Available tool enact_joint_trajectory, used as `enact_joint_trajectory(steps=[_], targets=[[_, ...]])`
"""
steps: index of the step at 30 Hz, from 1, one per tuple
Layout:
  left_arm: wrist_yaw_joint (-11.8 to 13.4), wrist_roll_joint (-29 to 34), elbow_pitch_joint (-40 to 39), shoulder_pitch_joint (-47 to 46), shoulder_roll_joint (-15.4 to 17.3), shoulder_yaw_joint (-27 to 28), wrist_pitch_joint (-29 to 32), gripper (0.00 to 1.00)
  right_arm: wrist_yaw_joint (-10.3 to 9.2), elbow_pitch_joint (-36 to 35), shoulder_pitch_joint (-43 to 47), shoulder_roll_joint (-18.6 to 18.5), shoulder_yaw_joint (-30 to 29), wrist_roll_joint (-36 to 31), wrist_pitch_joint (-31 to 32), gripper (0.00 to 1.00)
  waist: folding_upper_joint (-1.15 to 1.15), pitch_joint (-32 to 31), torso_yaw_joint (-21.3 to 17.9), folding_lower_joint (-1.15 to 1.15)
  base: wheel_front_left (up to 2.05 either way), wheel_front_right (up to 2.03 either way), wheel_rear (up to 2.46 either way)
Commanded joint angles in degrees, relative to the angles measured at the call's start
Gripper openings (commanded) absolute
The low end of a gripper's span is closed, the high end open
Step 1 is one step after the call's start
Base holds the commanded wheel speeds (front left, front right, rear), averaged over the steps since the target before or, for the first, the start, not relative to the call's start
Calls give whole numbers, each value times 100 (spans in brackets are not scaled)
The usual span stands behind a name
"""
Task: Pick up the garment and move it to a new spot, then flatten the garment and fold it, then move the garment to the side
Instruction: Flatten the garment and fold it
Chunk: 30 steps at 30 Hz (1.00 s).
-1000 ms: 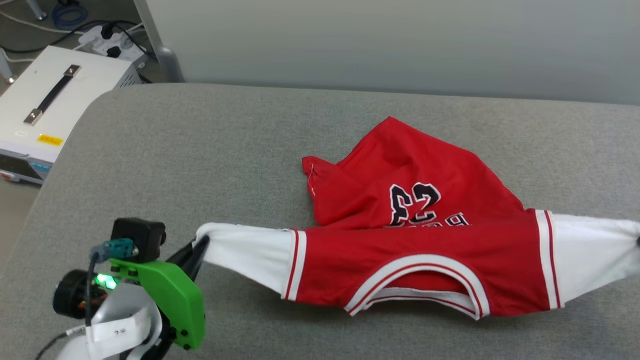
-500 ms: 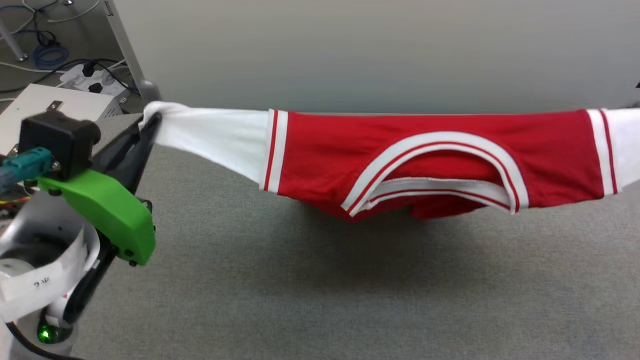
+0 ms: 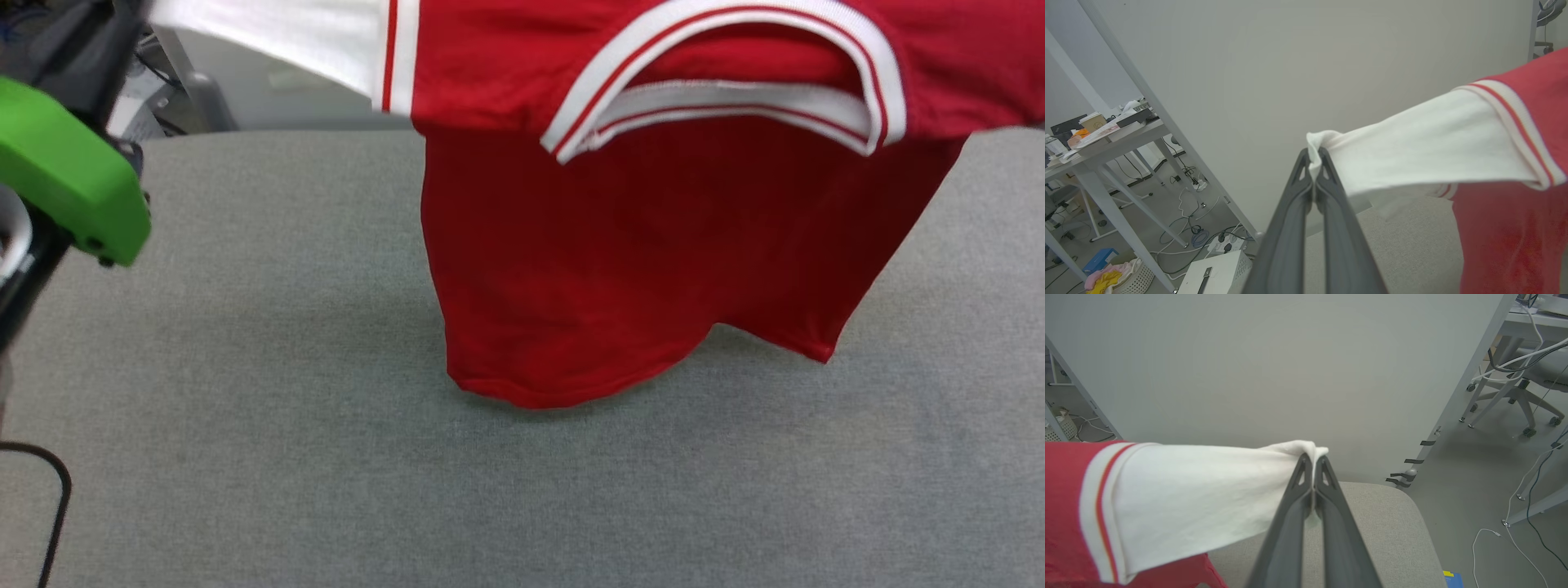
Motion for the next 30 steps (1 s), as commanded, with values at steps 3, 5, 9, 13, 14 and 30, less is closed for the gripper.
enact_joint_trajectory(steps=[3, 5, 9, 13, 14, 30], targets=[[-83, -14, 314, -757, 160, -112, -17, 0, -2, 294, -677, -148, 183, -176, -343, 0, 0, 790, -94, 0, 0, 0, 0], [-116, -9, 530, -1211, 211, -186, -48, 0, -2, 505, -1085, -201, 320, -253, -550, 0, 0, 1079, -112, 0, 0, 0, 0], [-161, 63, 995, -2140, 328, -376, -168, 0, -2, 978, -1952, -265, 653, -499, -1070, 0, 0, 1642, -154, 0, 0, 0, 0], [-182, 187, 1541, -3199, 362, -608, -407, 0, -2, 1537, -2895, -271, 902, -787, -1570, 0, 0, 2208, -159, 0, 0, 0, 0], [-185, 233, 1729, -3507, 333, -666, -520, 0, -2, 1713, -3158, -253, 966, -854, -1706, 0, 0, 2340, -158, 0, 0, 0, 0], [-190, 948, 4344, -5599, -382, -1286, -2755, 0, -2, 3798, -5077, 265, 1848, -1466, -3480, 0, 0, 3246, -89, 0, 0, 0, 0]])
